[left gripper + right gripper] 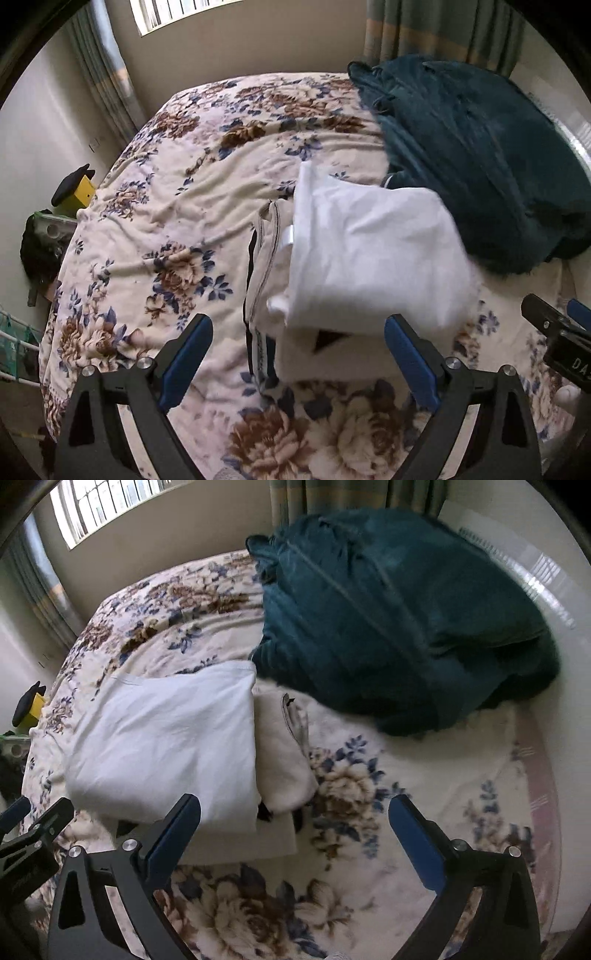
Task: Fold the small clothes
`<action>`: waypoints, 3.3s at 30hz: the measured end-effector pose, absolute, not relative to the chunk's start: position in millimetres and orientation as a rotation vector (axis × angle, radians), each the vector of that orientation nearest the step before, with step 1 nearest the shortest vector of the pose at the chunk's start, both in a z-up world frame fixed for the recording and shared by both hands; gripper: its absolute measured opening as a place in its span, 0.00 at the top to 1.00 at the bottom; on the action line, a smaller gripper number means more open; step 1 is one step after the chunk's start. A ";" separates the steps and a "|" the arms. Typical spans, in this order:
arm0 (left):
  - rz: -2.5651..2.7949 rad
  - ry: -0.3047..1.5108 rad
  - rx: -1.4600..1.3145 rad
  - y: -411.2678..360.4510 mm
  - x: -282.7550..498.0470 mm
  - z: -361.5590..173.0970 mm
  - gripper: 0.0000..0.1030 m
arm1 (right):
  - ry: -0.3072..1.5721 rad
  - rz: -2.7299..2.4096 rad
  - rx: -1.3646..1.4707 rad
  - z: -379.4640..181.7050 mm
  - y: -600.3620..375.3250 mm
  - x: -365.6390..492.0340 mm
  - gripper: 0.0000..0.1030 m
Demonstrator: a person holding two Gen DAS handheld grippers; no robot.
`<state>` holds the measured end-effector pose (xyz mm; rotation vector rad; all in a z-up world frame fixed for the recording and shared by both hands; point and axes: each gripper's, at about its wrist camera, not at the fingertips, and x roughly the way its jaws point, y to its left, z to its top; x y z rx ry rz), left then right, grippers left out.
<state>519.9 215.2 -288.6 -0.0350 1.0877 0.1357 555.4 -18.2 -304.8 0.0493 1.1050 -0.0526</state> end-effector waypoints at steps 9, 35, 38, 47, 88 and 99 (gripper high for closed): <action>0.132 1.017 -0.038 201.2 447.5 -206.1 0.08 | 1.006 -0.047 0.036 -202.8 -23.5 463.0 0.00; 0.166 0.818 -0.094 154.6 234.0 -43.3 0.08 | 0.714 0.099 -0.041 43.1 -63.0 196.5 0.00; 0.165 0.807 -0.090 151.8 226.5 -39.5 0.08 | 0.725 0.106 -0.036 46.4 -65.4 186.6 0.00; 0.189 0.763 -0.083 148.8 208.9 -29.6 0.00 | 0.704 0.097 -0.050 54.2 -68.7 170.1 0.00; 0.212 0.757 -0.064 144.3 200.3 -25.0 0.00 | 0.705 0.149 -0.060 59.3 -71.2 172.9 0.00; 0.213 0.759 -0.066 144.2 198.6 -24.5 0.00 | 0.706 0.149 -0.059 58.6 -71.5 172.1 0.00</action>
